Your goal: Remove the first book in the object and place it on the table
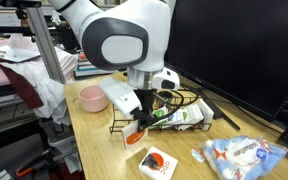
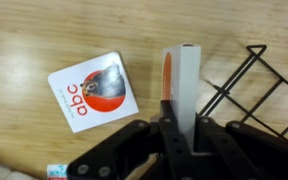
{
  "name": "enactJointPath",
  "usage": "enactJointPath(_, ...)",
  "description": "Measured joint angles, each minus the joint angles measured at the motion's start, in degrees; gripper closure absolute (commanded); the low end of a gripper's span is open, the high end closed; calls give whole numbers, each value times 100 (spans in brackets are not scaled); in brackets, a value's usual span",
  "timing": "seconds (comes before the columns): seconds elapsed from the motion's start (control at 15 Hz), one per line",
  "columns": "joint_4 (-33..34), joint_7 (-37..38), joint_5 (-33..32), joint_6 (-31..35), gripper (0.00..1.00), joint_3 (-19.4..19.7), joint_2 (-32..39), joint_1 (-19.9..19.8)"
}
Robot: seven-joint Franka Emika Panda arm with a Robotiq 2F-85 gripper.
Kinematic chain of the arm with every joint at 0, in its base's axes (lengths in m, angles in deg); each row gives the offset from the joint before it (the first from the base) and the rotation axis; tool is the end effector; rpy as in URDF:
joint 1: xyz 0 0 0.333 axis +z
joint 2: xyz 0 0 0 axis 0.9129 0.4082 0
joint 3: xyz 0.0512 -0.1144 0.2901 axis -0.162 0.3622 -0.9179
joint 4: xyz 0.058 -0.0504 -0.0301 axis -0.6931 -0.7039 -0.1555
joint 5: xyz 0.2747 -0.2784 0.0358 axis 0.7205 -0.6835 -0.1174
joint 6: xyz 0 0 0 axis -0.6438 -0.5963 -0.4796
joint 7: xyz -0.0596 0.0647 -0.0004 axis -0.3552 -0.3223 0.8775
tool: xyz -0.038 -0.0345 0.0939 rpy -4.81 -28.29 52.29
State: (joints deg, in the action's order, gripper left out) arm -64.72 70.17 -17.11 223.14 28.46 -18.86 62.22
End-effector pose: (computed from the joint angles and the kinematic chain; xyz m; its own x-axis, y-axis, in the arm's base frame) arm 0.4735 -0.0760 0.2658 0.9987 0.0046 -0.0516 0.0030 -0.9995 -0.0316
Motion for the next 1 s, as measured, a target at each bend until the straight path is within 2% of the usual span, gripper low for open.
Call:
enactJointPath(0.2,-112,27,212,-7,96,-95,211,20)
enactJointPath(0.6,-122,267,224,-31,96,-263,431,54)
enactJointPath(0.67,-121,284,224,-33,61,-265,433,54)
enactJointPath(0.8,-119,307,232,-38,56,-267,433,53)
enactJointPath(1.0,-120,312,327,-48,34,-273,468,53)
